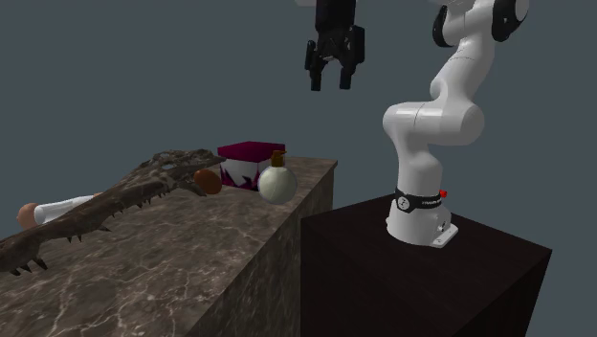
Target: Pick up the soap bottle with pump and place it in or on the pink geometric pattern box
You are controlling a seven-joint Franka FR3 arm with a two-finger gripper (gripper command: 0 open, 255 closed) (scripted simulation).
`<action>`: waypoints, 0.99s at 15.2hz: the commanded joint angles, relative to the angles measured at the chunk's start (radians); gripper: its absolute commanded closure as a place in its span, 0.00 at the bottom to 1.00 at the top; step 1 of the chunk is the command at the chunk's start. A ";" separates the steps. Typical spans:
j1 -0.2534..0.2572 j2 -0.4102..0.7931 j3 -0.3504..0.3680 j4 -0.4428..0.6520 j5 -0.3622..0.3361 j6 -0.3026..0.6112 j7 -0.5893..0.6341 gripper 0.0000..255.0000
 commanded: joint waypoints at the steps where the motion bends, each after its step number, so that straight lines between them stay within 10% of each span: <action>1: 0.000 0.000 0.000 0.000 0.000 0.000 0.000 0.00; 15: -0.106 0.223 -0.305 -0.054 -0.151 0.223 -0.274 0.00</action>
